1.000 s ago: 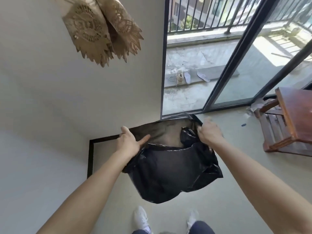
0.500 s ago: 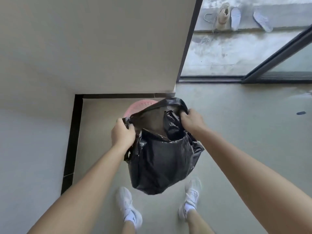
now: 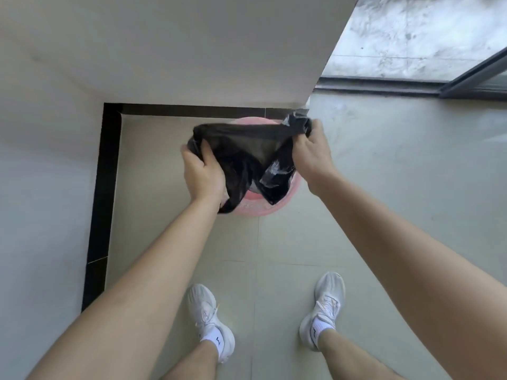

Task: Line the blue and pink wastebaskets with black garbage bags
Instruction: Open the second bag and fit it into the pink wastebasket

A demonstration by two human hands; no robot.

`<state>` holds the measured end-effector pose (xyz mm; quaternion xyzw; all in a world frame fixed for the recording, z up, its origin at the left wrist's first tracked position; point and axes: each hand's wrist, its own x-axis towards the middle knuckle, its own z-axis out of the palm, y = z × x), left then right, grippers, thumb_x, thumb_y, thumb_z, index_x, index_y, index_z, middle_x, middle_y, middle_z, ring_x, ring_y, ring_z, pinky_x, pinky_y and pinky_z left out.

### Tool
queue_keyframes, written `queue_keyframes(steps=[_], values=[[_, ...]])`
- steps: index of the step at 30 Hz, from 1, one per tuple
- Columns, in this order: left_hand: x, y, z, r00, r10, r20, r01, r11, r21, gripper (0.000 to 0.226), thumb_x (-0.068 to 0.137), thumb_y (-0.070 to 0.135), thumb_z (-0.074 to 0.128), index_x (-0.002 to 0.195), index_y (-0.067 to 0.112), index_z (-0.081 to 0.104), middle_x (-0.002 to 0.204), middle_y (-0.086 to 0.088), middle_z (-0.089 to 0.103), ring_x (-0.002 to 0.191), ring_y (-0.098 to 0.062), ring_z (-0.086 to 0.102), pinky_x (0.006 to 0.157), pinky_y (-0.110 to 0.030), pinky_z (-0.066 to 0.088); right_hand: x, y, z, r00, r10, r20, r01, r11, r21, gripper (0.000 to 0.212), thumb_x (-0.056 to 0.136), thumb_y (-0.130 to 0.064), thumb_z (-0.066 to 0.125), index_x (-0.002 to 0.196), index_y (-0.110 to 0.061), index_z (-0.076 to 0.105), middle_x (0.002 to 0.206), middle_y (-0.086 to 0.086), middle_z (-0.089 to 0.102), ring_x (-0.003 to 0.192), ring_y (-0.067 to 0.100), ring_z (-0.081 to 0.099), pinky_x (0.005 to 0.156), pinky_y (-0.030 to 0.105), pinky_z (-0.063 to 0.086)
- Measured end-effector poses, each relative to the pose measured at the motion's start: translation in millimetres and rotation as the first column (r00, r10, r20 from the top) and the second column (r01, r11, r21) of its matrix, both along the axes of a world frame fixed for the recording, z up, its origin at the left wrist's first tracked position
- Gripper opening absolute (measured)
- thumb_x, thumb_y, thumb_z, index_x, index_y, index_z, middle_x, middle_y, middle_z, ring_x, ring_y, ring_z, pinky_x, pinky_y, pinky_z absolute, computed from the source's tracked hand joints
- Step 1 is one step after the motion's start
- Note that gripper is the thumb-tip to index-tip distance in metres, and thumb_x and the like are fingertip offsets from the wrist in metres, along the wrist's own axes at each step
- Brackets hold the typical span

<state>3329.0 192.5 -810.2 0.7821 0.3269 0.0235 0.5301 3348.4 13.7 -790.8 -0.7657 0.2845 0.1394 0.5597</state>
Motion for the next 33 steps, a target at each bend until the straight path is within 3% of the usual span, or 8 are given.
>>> queue_keyframes(steps=[5, 9, 16, 20, 23, 26, 29, 33], values=[[-12, 13, -88, 0.983, -0.132, -0.127, 0.111, 0.981, -0.160, 0.021, 0.098, 0.037, 0.043, 0.110, 0.020, 0.049, 0.097, 0.011, 0.061, 0.091, -0.006, 0.058, 0.069, -0.021, 0.041, -10, 16, -84, 0.995, -0.006, -0.099, 0.020, 0.989, 0.145, 0.042, 0.087, -0.039, 0.043, 0.126, -0.024, 0.052, 0.116, -0.005, 0.061, 0.109, 0.015, 0.057, 0.100, 0.042, 0.048], [3, 13, -142, 0.990, -0.134, -0.043, 0.127, 0.982, -0.137, 0.021, 0.098, 0.030, 0.042, 0.114, 0.019, 0.052, 0.104, 0.006, 0.063, 0.097, -0.013, 0.059, 0.078, -0.025, 0.042, -4, 34, -148, 0.993, -0.028, -0.114, 0.053, 0.975, 0.215, 0.032, 0.083, -0.034, 0.041, 0.084, -0.045, 0.071, 0.088, -0.015, 0.073, 0.094, 0.012, 0.065, 0.079, 0.031, 0.054], [48, 31, -192, 0.858, -0.505, 0.091, 0.432, 0.807, 0.403, 0.023, 0.098, 0.027, 0.043, 0.113, 0.015, 0.056, 0.104, -0.004, 0.065, 0.093, -0.022, 0.058, 0.071, -0.023, 0.034, 39, 58, -252, 0.924, 0.314, -0.218, -0.309, 0.949, 0.062, 0.039, 0.100, -0.022, 0.031, 0.129, -0.006, 0.053, 0.124, 0.013, 0.059, 0.101, 0.028, 0.057, 0.086, 0.033, 0.051], [61, 45, -211, 0.752, -0.659, -0.014, 0.376, 0.411, 0.830, 0.022, 0.094, 0.019, 0.051, 0.112, 0.009, 0.057, 0.105, -0.011, 0.055, 0.093, -0.030, 0.052, 0.063, -0.035, 0.034, 62, 56, -283, 0.521, 0.695, -0.495, -0.852, 0.461, -0.249, 0.036, 0.104, -0.019, 0.036, 0.129, -0.001, 0.056, 0.130, 0.018, 0.057, 0.115, 0.033, 0.056, 0.100, 0.037, 0.045], [67, 45, -220, 0.726, -0.688, -0.014, 0.323, 0.323, 0.890, 0.023, 0.090, 0.018, 0.058, 0.110, 0.007, 0.060, 0.102, -0.013, 0.051, 0.090, -0.032, 0.051, 0.057, -0.037, 0.036, 74, 56, -287, 0.348, 0.716, -0.605, -0.937, 0.247, -0.246, 0.040, 0.106, -0.022, 0.033, 0.136, -0.001, 0.051, 0.132, 0.016, 0.056, 0.108, 0.027, 0.056, 0.089, 0.031, 0.043], [76, 46, -217, 0.760, -0.649, 0.017, 0.232, 0.295, 0.927, 0.033, 0.088, 0.024, 0.063, 0.118, 0.011, 0.056, 0.105, -0.014, 0.052, 0.092, -0.033, 0.053, 0.054, -0.036, 0.034, 80, 53, -279, 0.382, 0.738, -0.556, -0.893, 0.139, -0.428, 0.031, 0.102, -0.021, 0.041, 0.120, -0.005, 0.061, 0.109, 0.013, 0.059, 0.089, 0.023, 0.054, 0.076, 0.030, 0.042], [78, 53, -201, 0.792, -0.611, -0.011, 0.222, 0.270, 0.937, 0.050, 0.088, 0.043, 0.063, 0.125, 0.014, 0.049, 0.113, -0.015, 0.051, 0.094, -0.035, 0.056, 0.055, -0.037, 0.035, 74, 33, -255, 0.591, 0.729, -0.346, -0.670, 0.205, -0.714, 0.012, 0.088, -0.011, 0.055, 0.093, -0.004, 0.064, 0.081, 0.009, 0.059, 0.066, 0.022, 0.057, 0.053, 0.028, 0.044], [75, 71, -187, 0.739, -0.660, -0.133, 0.267, 0.106, 0.958, 0.056, 0.091, 0.067, 0.028, 0.112, 0.024, 0.056, 0.105, -0.007, 0.063, 0.084, -0.036, 0.064, 0.057, -0.033, 0.035, 62, 2, -207, 0.625, 0.765, -0.159, -0.422, 0.158, -0.893, 0.027, 0.082, 0.002, 0.055, 0.107, -0.009, 0.059, 0.095, 0.006, 0.064, 0.074, 0.023, 0.063, 0.053, 0.032, 0.052]])
